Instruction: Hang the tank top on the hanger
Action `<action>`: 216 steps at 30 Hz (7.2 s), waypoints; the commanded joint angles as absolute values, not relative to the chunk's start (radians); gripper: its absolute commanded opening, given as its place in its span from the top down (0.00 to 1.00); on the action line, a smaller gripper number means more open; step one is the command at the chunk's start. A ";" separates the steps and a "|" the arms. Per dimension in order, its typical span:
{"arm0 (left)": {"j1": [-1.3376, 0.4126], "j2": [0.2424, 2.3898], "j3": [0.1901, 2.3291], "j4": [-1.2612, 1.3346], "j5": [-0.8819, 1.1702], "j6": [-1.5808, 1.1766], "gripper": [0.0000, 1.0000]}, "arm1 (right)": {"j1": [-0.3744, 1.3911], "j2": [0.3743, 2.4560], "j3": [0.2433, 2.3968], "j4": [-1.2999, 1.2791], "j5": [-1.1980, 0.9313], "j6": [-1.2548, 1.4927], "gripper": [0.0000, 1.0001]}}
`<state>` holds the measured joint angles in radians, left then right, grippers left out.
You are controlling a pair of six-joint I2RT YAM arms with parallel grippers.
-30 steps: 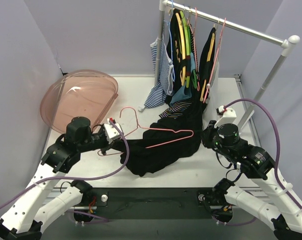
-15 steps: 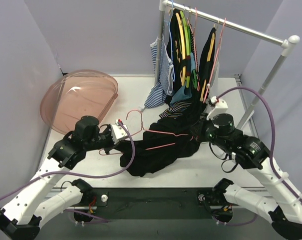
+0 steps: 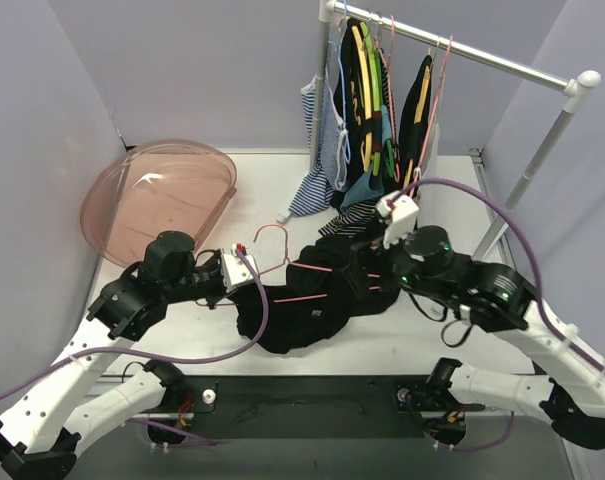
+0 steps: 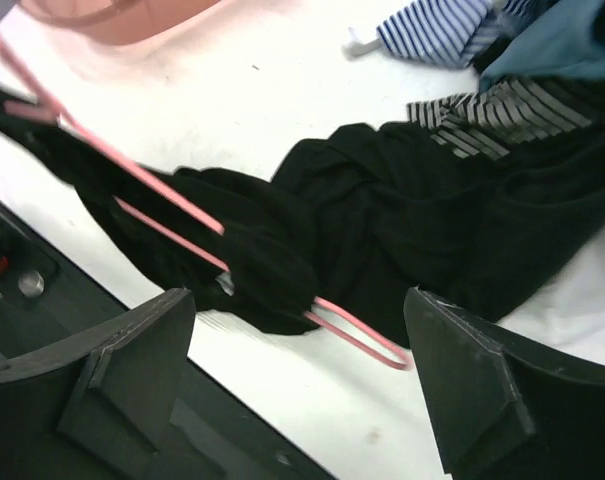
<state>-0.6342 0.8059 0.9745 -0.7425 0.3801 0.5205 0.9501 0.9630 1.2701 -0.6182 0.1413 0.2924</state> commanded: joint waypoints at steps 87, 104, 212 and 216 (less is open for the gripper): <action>-1.381 1.017 0.768 0.126 0.000 0.164 1.00 | 0.937 0.457 1.394 -1.239 0.201 0.387 1.00; -1.368 1.432 1.227 0.155 0.287 0.265 1.00 | 0.882 0.500 1.540 -1.448 0.463 0.465 1.00; -1.098 1.241 0.927 0.204 0.239 0.081 0.03 | 1.354 0.643 1.413 -1.261 1.308 0.623 1.00; -1.098 1.233 0.925 0.209 0.241 0.077 0.03 | 1.361 0.624 1.361 -1.264 1.312 0.663 1.00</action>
<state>-1.1030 1.2705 0.9249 0.2008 0.2394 0.0887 1.3506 0.6353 1.4052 -1.2598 1.2423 0.5926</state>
